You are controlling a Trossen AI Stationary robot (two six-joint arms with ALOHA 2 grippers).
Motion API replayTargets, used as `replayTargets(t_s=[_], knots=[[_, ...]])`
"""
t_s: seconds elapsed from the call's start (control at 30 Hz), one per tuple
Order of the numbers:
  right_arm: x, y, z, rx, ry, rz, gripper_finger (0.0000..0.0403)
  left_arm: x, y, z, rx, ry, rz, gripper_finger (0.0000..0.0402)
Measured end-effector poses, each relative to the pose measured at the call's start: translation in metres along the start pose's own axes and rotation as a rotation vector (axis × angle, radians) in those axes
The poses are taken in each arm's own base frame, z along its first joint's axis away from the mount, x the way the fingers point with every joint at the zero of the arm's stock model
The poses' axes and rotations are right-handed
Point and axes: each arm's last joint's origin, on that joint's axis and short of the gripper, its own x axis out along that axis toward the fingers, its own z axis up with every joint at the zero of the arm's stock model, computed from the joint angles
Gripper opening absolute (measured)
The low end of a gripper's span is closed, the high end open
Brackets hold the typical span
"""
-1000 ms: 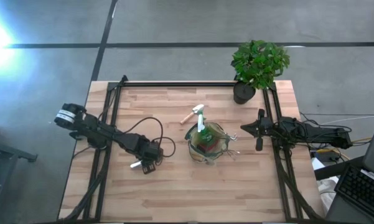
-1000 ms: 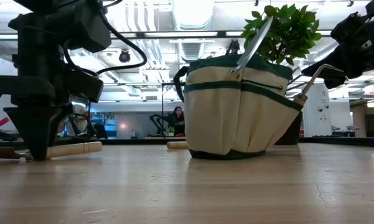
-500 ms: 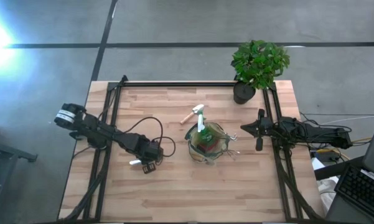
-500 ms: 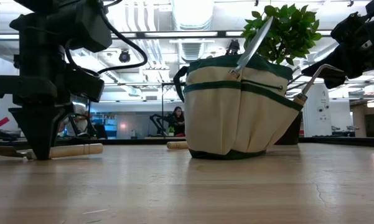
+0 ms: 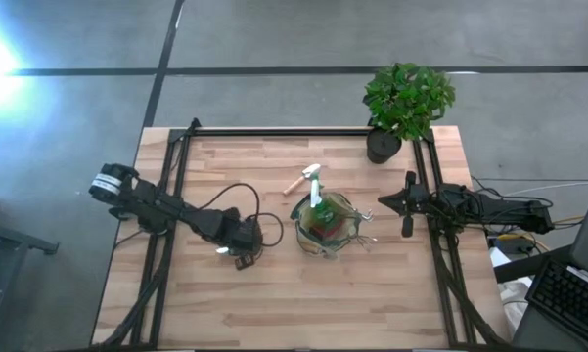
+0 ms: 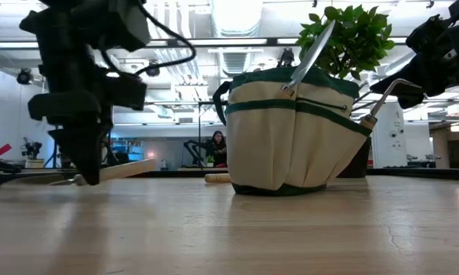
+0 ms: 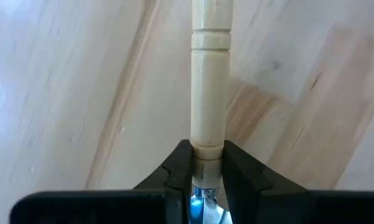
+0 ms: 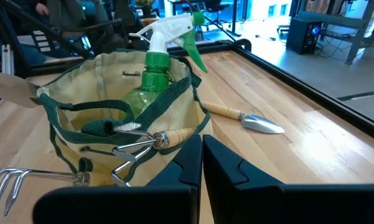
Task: Pick & Place Garden tools in Gardening bag
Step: Put the bottom brown trowel into the green gardening bag
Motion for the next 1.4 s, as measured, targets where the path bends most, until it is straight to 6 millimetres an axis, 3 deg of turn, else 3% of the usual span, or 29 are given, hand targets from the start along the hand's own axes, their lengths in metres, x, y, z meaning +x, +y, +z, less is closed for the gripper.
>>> replayTargets(t_s=[0.73, 1.07, 1.4], knots=[[0.0, 0.0, 0.0, 0.0, 0.001, 0.0, 0.0008, -0.018, -0.013, 0.041, -0.145, -0.571, 0.082, 0.0063], [0.0, 0.0, 0.0, 0.0, 0.001, 0.0, 0.0008, -0.058, -0.011, 0.047, -0.236, -0.809, 0.077, 0.0063], [0.0, 0.0, 0.0, 0.0, 0.0, 0.0, 0.0008, -0.095, -0.026, 0.06, -0.128, -1.105, 0.031, 0.0063]])
